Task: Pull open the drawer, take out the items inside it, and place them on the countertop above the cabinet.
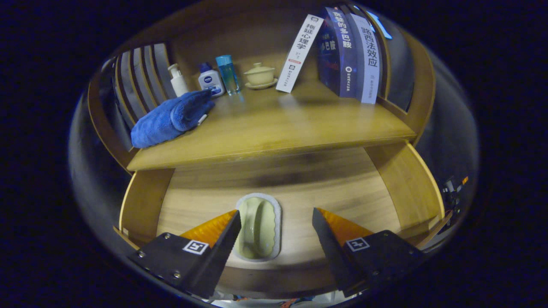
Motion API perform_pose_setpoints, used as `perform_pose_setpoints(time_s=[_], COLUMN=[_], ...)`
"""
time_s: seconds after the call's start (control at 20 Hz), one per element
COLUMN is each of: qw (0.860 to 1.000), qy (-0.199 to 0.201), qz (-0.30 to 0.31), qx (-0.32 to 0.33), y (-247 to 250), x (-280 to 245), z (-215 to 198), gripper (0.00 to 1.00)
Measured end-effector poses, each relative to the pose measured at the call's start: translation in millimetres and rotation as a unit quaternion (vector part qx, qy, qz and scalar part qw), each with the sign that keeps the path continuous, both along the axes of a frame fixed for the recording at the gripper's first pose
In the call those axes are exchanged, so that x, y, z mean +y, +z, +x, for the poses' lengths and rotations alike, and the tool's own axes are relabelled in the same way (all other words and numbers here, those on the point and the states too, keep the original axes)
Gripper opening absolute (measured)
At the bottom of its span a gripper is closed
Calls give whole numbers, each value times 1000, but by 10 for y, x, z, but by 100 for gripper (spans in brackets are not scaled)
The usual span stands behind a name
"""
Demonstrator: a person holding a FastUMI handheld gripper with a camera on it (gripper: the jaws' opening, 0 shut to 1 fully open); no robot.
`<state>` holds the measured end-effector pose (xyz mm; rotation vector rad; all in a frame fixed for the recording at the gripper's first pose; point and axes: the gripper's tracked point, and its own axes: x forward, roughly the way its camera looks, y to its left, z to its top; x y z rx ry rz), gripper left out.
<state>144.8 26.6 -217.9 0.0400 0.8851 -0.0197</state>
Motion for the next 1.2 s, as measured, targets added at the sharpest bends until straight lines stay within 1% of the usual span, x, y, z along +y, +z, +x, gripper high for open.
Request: perform_pose_setpoints(time_s=[0.1,0.15,0.2,0.3,0.35,0.45,0.5,0.55,0.6,0.7,0.8,1.0,1.2], qw=[1000,1000,1000,999,998,998,997,998,997,998,998,997,995], qy=[8,15,17,31,34,43,46,44,48,50,44,56,67], qz=[0,1,2,-18,-30,-47,-47,-47,-46,-41,-36,-38,-24], qx=[9,17,21,30,40,30,29,23,25,21,10,-23,-64], y=[-68,-115,-157,-287,-378,-380,-294,-357,-375,-366,-336,-151,132], x=[91,149,206,251,267,283,300,299,294,293,276,263,349], z=[18,21,37,35,32,74,34,102,104,114,114,76,6], gripper=[93,88,86,86,72,44,34,23,21,21,13,13,13])
